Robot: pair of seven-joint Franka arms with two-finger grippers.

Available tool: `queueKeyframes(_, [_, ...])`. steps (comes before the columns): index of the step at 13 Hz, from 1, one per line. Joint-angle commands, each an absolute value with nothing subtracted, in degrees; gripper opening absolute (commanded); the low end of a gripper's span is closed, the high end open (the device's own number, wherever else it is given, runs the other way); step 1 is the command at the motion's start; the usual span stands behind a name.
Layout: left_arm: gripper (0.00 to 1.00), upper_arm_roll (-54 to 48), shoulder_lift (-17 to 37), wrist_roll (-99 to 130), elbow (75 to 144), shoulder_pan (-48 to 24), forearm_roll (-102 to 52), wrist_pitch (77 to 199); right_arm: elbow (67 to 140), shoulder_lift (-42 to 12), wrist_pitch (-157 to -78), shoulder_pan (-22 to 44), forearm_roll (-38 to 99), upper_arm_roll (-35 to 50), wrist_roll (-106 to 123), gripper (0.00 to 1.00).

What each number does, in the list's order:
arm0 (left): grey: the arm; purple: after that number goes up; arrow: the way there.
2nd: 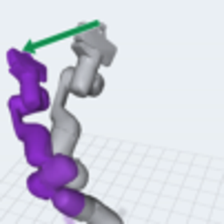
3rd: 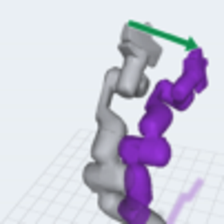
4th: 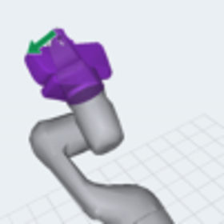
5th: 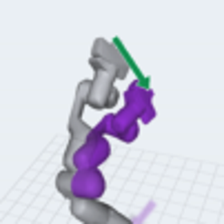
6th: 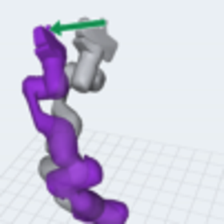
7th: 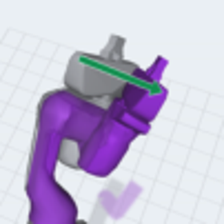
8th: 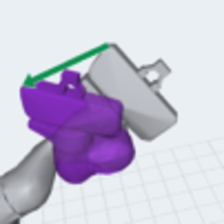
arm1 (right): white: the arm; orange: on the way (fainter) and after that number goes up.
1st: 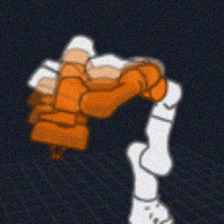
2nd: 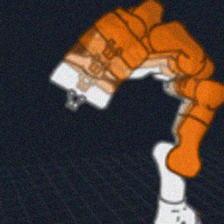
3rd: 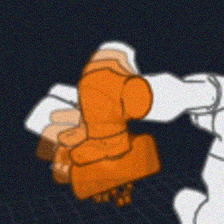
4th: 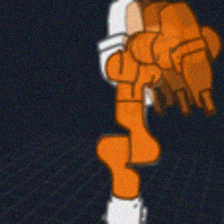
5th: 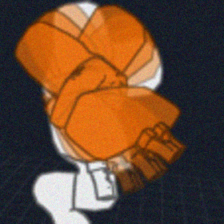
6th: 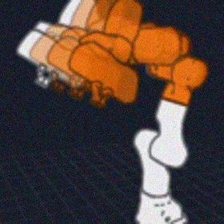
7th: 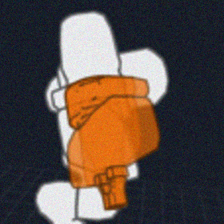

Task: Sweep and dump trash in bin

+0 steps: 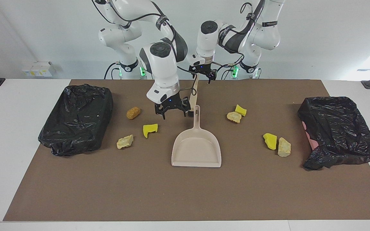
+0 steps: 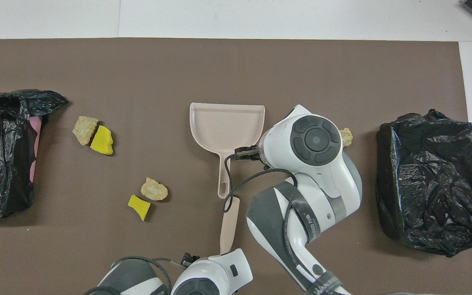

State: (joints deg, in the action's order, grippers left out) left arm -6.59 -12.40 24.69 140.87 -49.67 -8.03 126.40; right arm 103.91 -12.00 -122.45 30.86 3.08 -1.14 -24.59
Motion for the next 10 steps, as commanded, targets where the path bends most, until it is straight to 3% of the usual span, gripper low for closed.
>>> queueKeyframes(1, [1.0, -5.45, -10.9, 25.31, 142.29, -51.94, -8.44, 130.16, 95.74, -17.3, -117.87, 31.02, 2.99, -1.14, -27.59, 1.0])
queueKeyframes(4, [1.0, -5.45, -9.93, 25.4, 142.82, -52.29, -8.44, 132.27, 93.69, -21.17, -117.77, 34.97, 3.16, -1.14, -29.87, 1.0])
queueKeyframes(5, [0.96, -5.45, -9.93, 25.4, 142.91, -52.29, -8.44, 132.54, 93.69, -21.36, -117.95, 35.24, 3.51, -1.14, -30.06, 1.0])
queueKeyframes(8, [0.58, -5.45, -9.49, 24.88, 143.0, -52.3, -8.44, 132.36, 94.57, -21.88, -118.82, 35.68, 3.61, -1.14, -33.12, 1.0])
queueKeyframes(9, [0.49, -5.45, -9.49, 24.79, 143.0, -52.29, -8.44, 132.36, 94.66, -21.97, -118.92, 35.77, 3.6, -0.97, -33.22, 1.0])
queueKeyframes(10, [0.49, -5.45, -9.49, 24.7, 143.0, -52.29, -8.44, 132.28, 94.83, -22.32, -119.09, 36.12, 3.6, -0.97, -33.48, 1.0])
